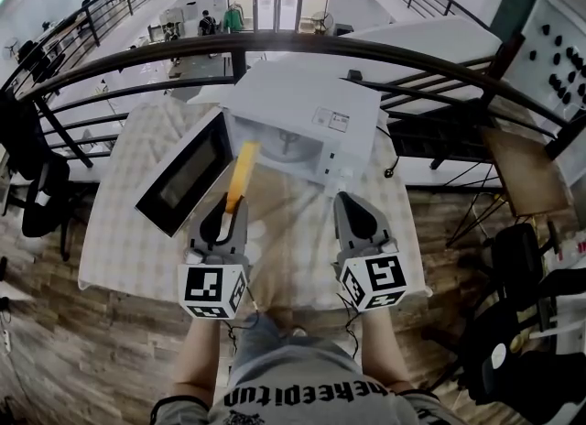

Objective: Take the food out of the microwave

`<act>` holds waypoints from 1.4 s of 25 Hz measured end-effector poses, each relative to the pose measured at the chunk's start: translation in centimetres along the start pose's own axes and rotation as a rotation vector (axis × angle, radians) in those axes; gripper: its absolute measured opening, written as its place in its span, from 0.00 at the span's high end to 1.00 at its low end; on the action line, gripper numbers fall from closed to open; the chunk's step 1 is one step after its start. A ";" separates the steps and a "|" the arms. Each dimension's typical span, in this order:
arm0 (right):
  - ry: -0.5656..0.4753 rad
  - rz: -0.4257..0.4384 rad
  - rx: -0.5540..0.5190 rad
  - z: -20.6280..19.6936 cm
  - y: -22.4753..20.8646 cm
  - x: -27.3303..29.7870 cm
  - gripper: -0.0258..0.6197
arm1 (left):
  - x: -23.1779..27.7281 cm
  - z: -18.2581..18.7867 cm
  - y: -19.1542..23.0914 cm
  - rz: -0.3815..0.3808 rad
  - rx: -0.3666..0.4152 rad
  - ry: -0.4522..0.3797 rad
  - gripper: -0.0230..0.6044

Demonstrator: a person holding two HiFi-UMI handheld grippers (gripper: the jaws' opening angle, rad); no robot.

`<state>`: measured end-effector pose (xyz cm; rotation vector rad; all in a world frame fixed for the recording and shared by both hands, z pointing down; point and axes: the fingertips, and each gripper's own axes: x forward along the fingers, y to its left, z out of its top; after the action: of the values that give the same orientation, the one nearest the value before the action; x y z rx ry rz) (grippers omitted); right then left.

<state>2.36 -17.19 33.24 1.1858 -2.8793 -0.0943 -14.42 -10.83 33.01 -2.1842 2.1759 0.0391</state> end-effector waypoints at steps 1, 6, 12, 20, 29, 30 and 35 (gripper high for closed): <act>0.000 0.000 -0.004 0.0 0.0 -0.2 0.95 | -0.1 0.1 -0.1 0.003 -0.002 -0.004 0.83; -0.008 0.001 -0.007 0.5 -0.2 -1.1 0.95 | -0.9 1.0 -0.6 0.021 -0.020 -0.024 0.83; -0.021 -0.005 -0.004 0.8 -0.6 -2.1 0.95 | -1.7 2.0 -0.8 0.033 -0.069 -0.054 0.83; -0.047 -0.007 -0.001 1.3 -0.6 -3.2 0.95 | -2.9 3.1 -1.5 0.043 -0.081 -0.083 0.83; -0.064 -0.018 0.005 1.7 -0.9 -3.9 0.95 | -3.4 3.6 -1.8 0.050 -0.099 -0.109 0.83; -0.065 -0.018 0.006 1.7 -0.9 -3.9 0.95 | -3.4 3.6 -1.8 0.050 -0.100 -0.109 0.83; -0.067 -0.018 0.008 1.8 -0.8 -3.7 0.95 | -3.5 3.6 -1.5 0.055 -0.108 -0.110 0.83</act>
<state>5.48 -15.01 31.39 1.2333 -2.9292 -0.1251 -12.83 -7.11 29.69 -2.1198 2.2213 0.2795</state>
